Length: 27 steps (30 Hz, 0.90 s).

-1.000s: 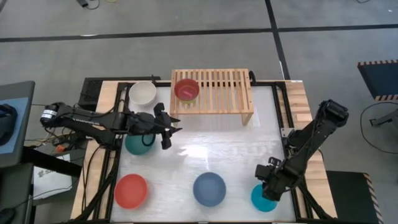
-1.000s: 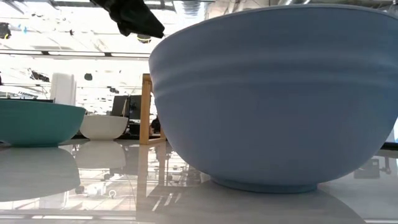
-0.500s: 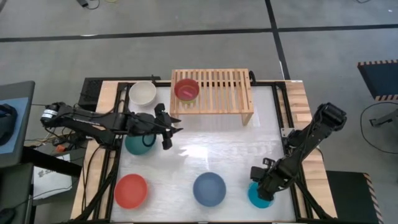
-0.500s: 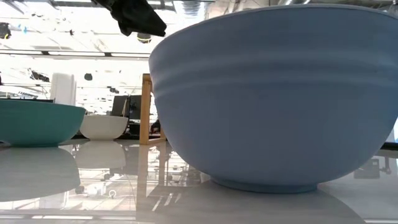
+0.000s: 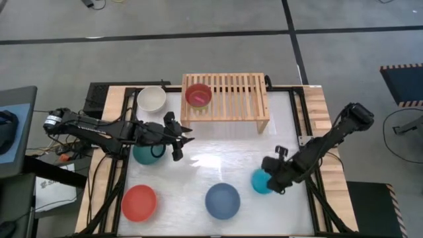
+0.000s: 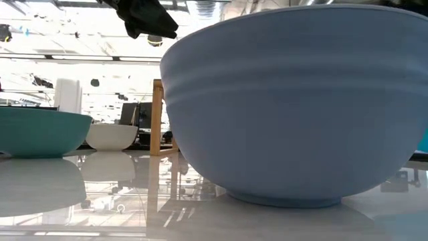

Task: Place and stack bowls onto a shelf
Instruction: Stack the small blue bowl on top of the small pink bowls on the shelf

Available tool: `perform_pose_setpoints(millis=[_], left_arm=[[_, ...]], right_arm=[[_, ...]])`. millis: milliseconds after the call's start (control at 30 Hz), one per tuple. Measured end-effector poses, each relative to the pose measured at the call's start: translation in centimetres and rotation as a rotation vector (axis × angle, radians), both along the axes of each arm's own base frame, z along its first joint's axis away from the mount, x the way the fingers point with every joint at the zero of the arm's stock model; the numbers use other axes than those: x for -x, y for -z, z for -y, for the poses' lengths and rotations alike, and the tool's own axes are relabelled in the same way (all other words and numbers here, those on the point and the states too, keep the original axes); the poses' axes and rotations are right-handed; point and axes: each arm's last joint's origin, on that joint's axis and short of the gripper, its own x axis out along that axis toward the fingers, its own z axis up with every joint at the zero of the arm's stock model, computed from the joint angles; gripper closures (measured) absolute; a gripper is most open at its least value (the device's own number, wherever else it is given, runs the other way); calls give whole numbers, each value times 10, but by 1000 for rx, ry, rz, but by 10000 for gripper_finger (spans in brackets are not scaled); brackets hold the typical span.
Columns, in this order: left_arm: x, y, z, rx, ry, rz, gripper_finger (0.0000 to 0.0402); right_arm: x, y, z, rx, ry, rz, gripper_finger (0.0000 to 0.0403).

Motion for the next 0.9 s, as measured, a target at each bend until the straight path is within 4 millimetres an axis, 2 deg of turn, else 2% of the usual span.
perform_pose_setpoints(millis=[167,267,367,667,900], left_arm=[[1,0,3,23,-30,15,253],[1,0,6,35,-68,29,253],[2,-1,9,3,-87,33,253],[-1,-15,17,-113,-33,133,253],[-5,-18,18,-150,-20,174,253]], right_arm=[[-16,-20,16,151,103,283,370],[-31,-30,24,178,214,462,371],[-48,-36,29,217,253,586,375],[-90,-53,55,406,271,769,373],[-104,-63,80,477,324,836,372]])
